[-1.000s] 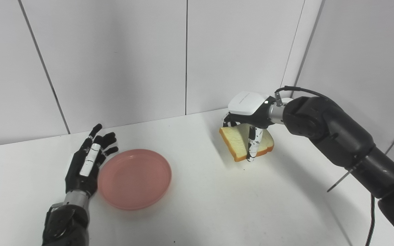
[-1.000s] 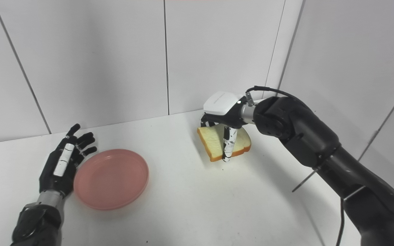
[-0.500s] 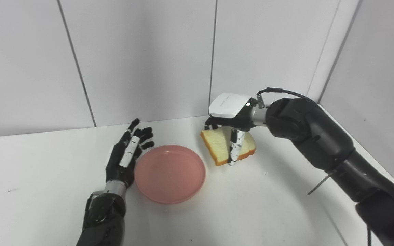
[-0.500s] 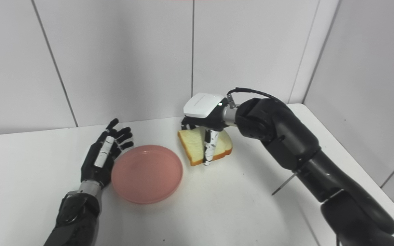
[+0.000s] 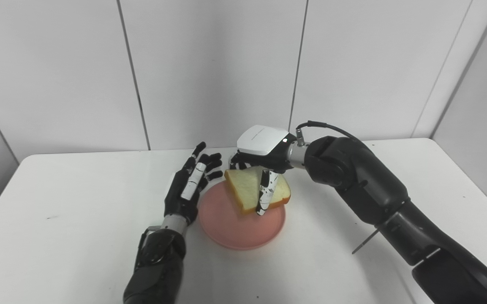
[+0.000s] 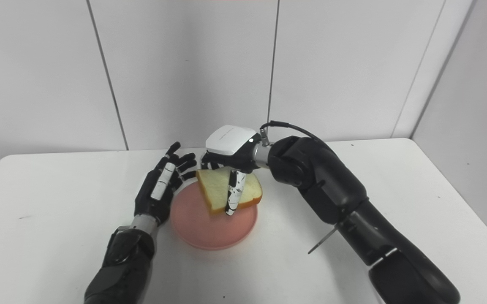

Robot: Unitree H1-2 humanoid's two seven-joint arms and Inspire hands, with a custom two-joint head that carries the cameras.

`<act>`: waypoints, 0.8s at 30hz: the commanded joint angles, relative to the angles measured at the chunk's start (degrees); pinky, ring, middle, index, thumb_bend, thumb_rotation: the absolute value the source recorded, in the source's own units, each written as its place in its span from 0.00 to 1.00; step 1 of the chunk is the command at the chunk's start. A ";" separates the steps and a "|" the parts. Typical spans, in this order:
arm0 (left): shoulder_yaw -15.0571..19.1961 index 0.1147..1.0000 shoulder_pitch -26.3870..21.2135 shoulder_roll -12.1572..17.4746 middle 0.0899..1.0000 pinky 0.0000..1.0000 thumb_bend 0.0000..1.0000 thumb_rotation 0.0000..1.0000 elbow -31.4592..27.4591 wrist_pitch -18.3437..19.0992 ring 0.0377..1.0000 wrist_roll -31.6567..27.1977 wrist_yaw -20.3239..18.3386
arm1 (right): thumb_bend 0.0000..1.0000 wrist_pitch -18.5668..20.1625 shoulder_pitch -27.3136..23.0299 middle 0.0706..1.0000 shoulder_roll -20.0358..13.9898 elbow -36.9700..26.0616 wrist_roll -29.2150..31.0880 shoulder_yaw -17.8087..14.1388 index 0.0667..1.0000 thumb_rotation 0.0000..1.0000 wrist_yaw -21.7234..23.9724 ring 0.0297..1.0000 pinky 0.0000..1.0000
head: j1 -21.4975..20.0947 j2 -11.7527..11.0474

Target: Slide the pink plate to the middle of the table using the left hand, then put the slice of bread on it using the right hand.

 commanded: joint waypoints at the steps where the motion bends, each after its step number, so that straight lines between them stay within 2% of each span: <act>1: -0.23 0.88 4.11 -1.46 0.73 0.72 0.90 0.65 2.18 -1.89 0.78 0.35 0.19 | 0.75 0.14 -3.34 0.59 0.48 -0.14 0.43 -0.65 0.61 0.36 -2.26 0.53 0.47 | 0.47 0.11; 5: -0.23 0.87 4.48 -1.50 0.74 0.73 0.91 0.69 1.30 -1.84 0.80 0.69 0.20 | 0.75 0.09 -3.05 0.59 1.94 1.47 0.43 -0.15 0.61 0.35 -2.76 0.53 0.48 | 0.84 0.25; 10: 0.42 0.86 4.41 -1.51 0.68 0.73 0.91 0.69 1.08 -1.92 0.78 0.40 0.15 | 0.76 -0.42 -2.64 0.57 2.79 3.23 -0.44 1.23 0.61 0.37 -3.74 0.53 0.48 | 1.32 0.29; 16: 0.21 0.88 4.86 -0.82 0.73 0.72 0.92 0.70 -0.07 -1.85 0.78 0.78 0.13 | 0.76 -0.96 -2.17 0.52 3.75 6.29 -0.48 2.67 0.60 0.34 -5.11 0.47 0.42 | 1.38 0.27; 24: 0.15 0.86 5.36 -0.20 0.71 0.70 0.91 0.69 -1.18 -1.57 0.77 0.81 0.37 | 0.76 -1.10 -1.66 0.57 4.23 7.37 -0.03 4.00 0.61 0.36 -6.07 0.51 0.45 | 0.24 0.36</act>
